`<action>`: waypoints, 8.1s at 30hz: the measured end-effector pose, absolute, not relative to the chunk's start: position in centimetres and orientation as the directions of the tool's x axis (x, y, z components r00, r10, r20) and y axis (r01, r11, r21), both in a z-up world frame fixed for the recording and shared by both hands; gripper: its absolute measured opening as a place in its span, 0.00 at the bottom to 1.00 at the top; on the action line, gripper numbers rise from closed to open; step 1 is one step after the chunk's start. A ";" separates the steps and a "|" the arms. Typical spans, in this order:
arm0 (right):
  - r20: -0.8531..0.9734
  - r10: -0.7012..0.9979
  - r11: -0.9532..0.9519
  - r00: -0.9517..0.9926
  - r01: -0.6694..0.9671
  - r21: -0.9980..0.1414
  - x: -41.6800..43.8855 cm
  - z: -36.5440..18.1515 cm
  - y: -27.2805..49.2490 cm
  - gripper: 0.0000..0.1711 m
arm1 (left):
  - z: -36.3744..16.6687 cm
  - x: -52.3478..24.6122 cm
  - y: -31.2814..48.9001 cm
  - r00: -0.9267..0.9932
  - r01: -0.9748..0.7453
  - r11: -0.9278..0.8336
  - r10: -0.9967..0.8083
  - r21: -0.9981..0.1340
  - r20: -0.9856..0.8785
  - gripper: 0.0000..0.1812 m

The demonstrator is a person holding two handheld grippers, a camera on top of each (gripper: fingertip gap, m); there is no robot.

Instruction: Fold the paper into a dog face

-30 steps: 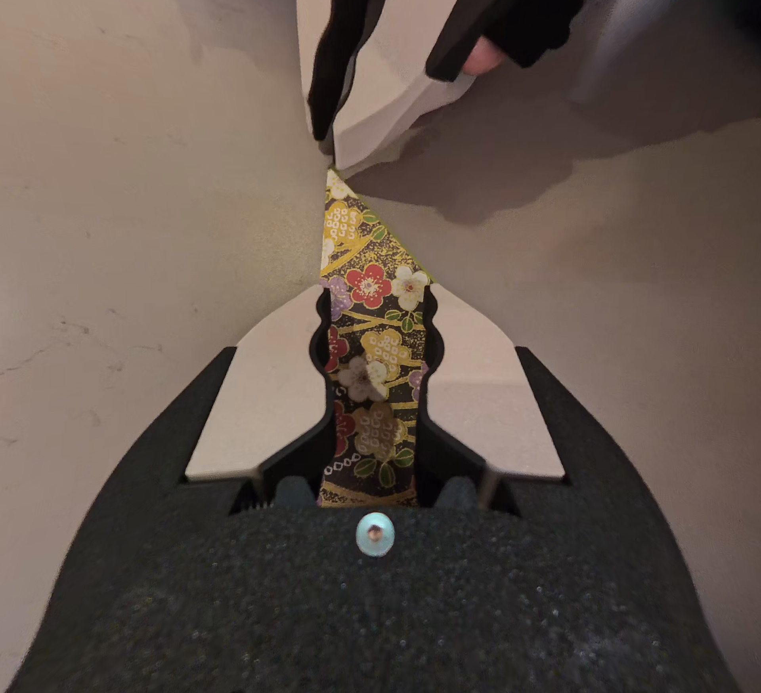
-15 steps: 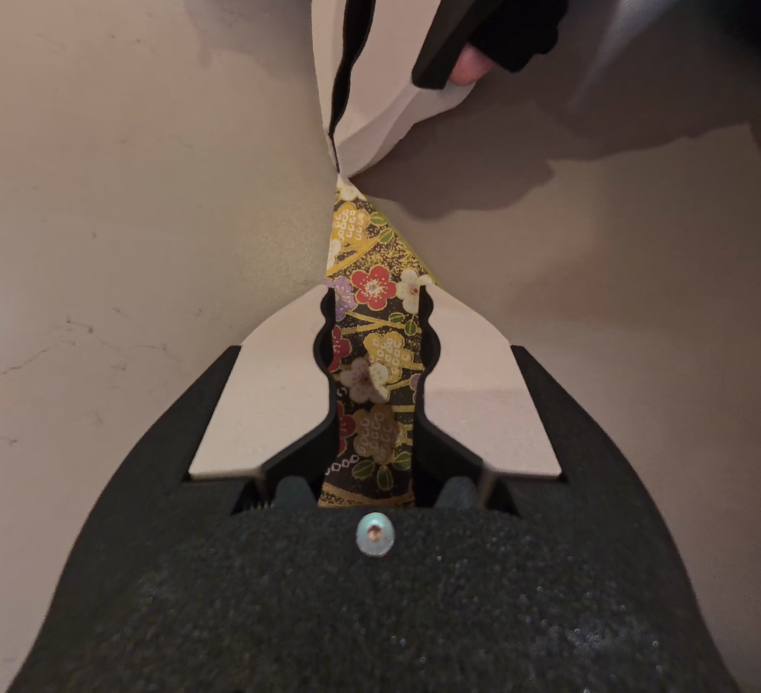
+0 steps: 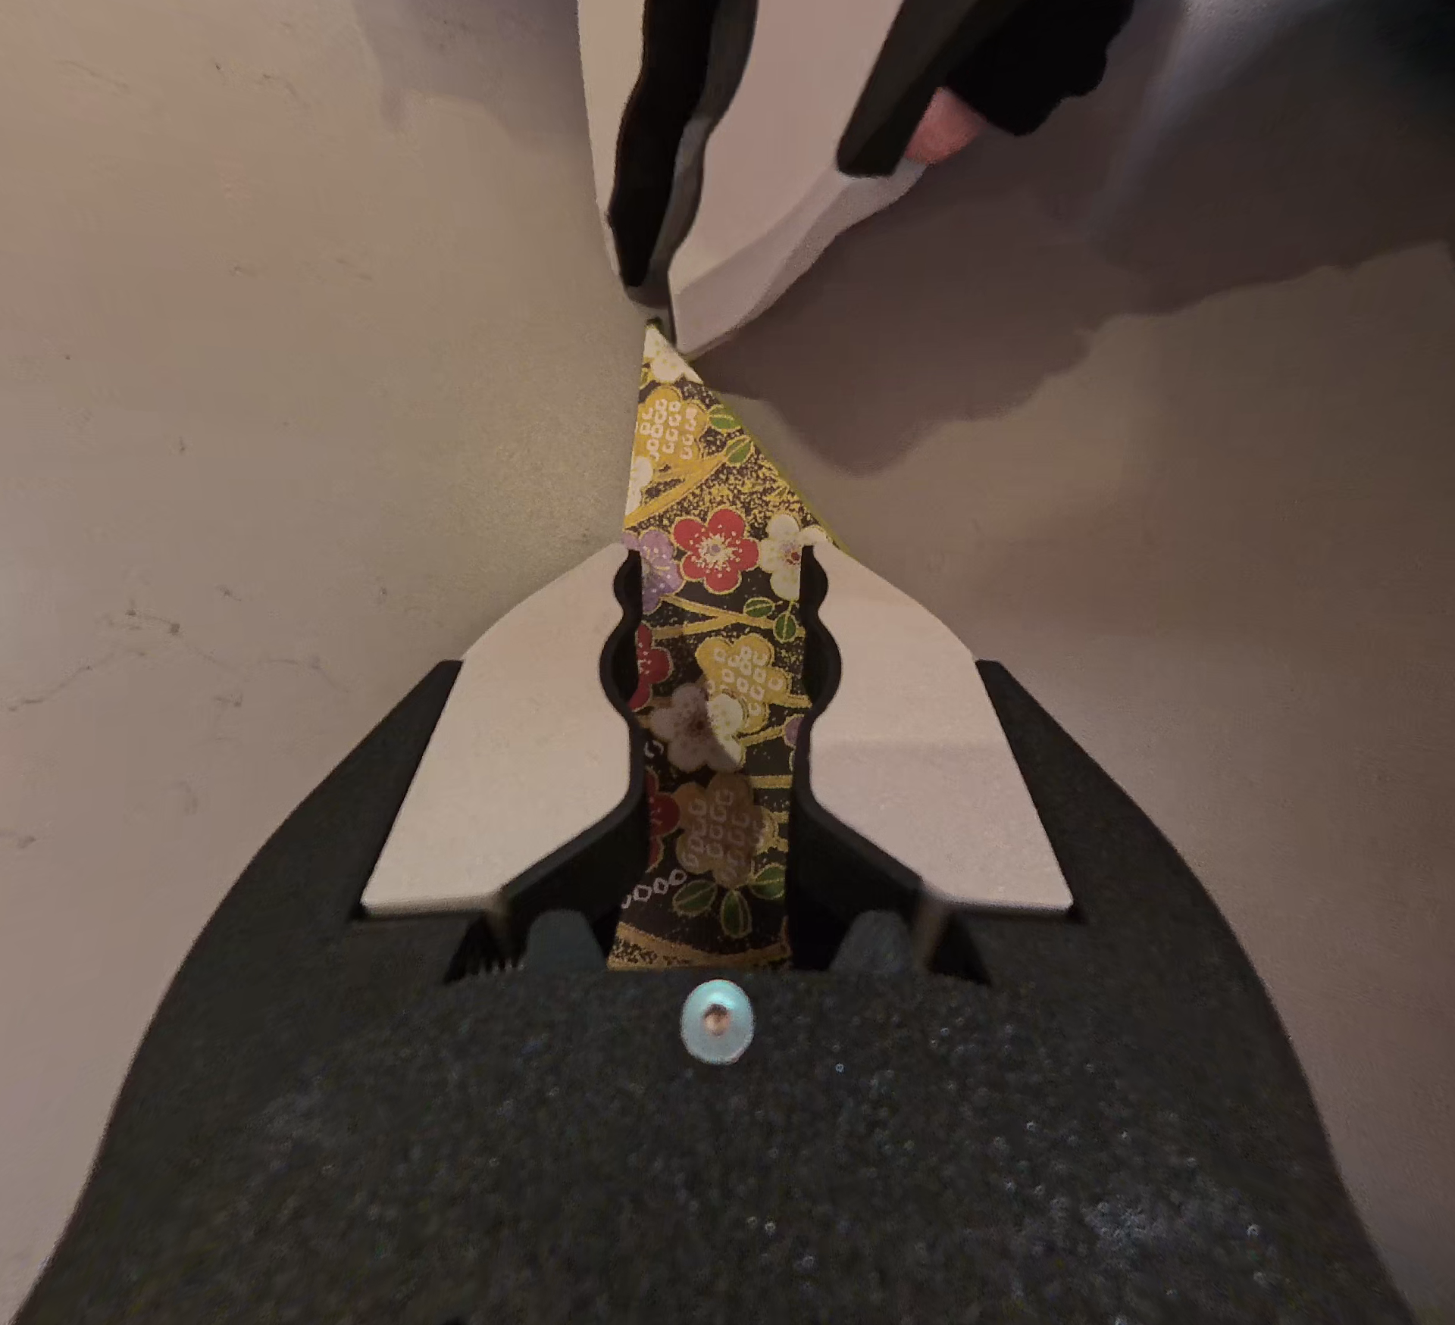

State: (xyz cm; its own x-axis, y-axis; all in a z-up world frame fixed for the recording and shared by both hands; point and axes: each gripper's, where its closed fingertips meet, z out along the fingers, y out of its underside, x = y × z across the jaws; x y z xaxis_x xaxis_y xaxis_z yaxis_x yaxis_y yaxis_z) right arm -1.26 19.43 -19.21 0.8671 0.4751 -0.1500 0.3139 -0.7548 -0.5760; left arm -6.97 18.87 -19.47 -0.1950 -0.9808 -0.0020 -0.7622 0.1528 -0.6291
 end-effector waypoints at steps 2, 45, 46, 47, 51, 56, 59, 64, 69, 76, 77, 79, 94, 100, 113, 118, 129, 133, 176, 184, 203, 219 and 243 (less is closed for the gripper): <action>-0.071 0.529 -0.717 0.846 0.400 -0.570 -1.2 -19.4 19.3 0.13 | -19.5 -7.0 18.9 -0.195 -0.762 0.153 -0.981 -0.629 -0.002 0.21; 0.191 0.609 -0.475 0.770 0.548 -0.689 -4.3 -17.2 19.6 0.00 | -19.4 -6.9 18.9 -0.183 -0.764 0.144 -0.983 -0.629 -0.002 0.20; 0.143 0.572 -0.512 0.808 0.487 -0.707 -3.6 -16.9 20.1 0.04 | -19.4 -6.9 18.9 -0.183 -0.764 0.144 -0.983 -0.629 -0.003 0.20; 0.080 0.527 -0.561 0.846 0.417 -0.715 -2.8 -16.9 20.5 0.14 | -19.4 -6.9 18.9 -0.182 -0.764 0.144 -0.983 -0.629 -0.003 0.20; -0.139 0.486 -0.681 0.863 0.274 -0.679 -2.2 -17.5 20.3 0.17 | -19.4 -6.9 18.9 -0.178 -0.763 0.140 -0.984 -0.631 -0.003 0.20; -0.157 0.459 -0.726 0.875 0.267 -0.634 -2.3 -19.0 19.8 0.23 | -19.4 -6.9 19.0 -0.178 -0.760 0.139 -0.984 -0.635 -0.003 0.20; -0.207 0.441 -0.738 0.873 0.222 -0.637 -2.9 -19.0 19.7 0.22 | -19.4 -6.9 19.0 -0.178 -0.759 0.138 -0.984 -0.637 -0.002 0.20; -0.349 0.388 -0.783 0.853 0.106 -0.612 -3.4 -18.7 19.5 0.17 | -19.4 -6.9 18.9 -0.176 -0.760 0.137 -0.984 -0.636 -0.001 0.20; -0.535 0.317 -0.826 0.783 -0.049 -0.561 -3.6 -18.3 19.2 0.14 | -19.4 -6.9 18.9 -0.177 -0.760 0.138 -0.984 -0.635 -0.002 0.20; -0.636 0.267 -0.849 0.724 -0.136 -0.511 -4.0 -18.0 19.8 0.04 | -19.4 -6.9 18.9 -0.176 -0.761 0.138 -0.984 -0.634 -0.002 0.20; -0.662 0.267 -0.849 0.700 -0.154 -0.505 -4.3 -17.8 19.9 0.00 | -19.4 -6.9 18.9 -0.176 -0.761 0.137 -0.984 -0.635 -0.002 0.20; -0.658 0.262 -0.855 0.706 -0.146 -0.498 -4.2 -18.2 20.0 0.00 | -19.4 -6.9 18.9 -0.175 -0.760 0.137 -0.985 -0.635 -0.002 0.20; -0.224 0.405 -0.801 0.886 0.227 -0.554 -1.8 -19.2 19.8 0.16 | -19.4 -6.9 18.9 -0.177 -0.759 0.138 -0.984 -0.637 -0.002 0.20; -0.278 0.369 -0.820 0.887 0.170 -0.546 -2.0 -19.4 19.9 0.03 | -19.4 -6.9 18.9 -0.175 -0.760 0.136 -0.985 -0.635 -0.002 0.20; -0.267 0.401 -0.782 0.877 0.175 -0.598 -2.2 -17.8 20.1 0.00 | -19.4 -6.9 18.9 -0.176 -0.760 0.138 -0.984 -0.636 -0.003 0.20; -0.222 0.490 -0.711 0.843 0.239 -0.662 -3.7 -16.1 19.6 0.00 | -19.4 -6.9 18.9 -0.176 -0.759 0.138 -0.984 -0.636 -0.003 0.20; -0.028 0.615 -0.628 0.788 0.468 -0.622 -6.8 -17.1 18.5 0.00 | -19.4 -6.9 19.0 -0.167 -0.768 0.137 -0.986 -0.626 -0.011 0.20; -0.016 0.598 -0.638 0.802 0.464 -0.614 -6.4 -17.5 18.6 0.00 | -19.1 -7.8 19.7 -0.139 -0.795 0.143 -0.989 -0.590 -0.053 0.25; 0.002 0.725 -0.566 0.689 0.598 -0.567 -9.2 -19.5 16.4 0.00 | -19.5 -10.7 19.7 -0.169 -0.801 0.167 -0.984 -0.576 -0.050 0.00; -0.034 0.746 -0.549 0.665 0.585 -0.598 -10.4 -18.6 15.2 0.00 | -19.5 -10.7 19.7 -0.153 -0.799 0.154 -0.987 -0.581 -0.050 0.00; 0.013 0.763 -0.523 0.646 0.629 -0.575 -11.0 -19.6 15.3 0.00 | -19.3 -12.2 20.3 -0.162 -0.809 0.131 -0.987 -0.573 0.004 0.05; -0.040 0.820 -0.497 0.571 0.676 -0.544 -11.2 -19.5 14.7 0.00 | -19.5 -12.0 19.7 -0.046 -0.769 0.116 -0.991 -0.629 -0.127 0.00; -0.116 0.773 -0.583 0.623 0.627 -0.518 -11.9 -19.5 14.6 0.00 | -19.4 -11.6 19.7 0.030 -0.777 0.009 -0.998 -0.630 -0.051 0.00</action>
State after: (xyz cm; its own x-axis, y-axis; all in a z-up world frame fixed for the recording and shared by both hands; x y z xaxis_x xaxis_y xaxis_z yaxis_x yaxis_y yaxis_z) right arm -11.94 14.61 -19.48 0.6232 0.7734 -0.1158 0.6268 -0.5825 -0.5175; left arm -11.55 19.69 -19.44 0.0295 -0.9982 -0.0513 -0.7766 0.0094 -0.6299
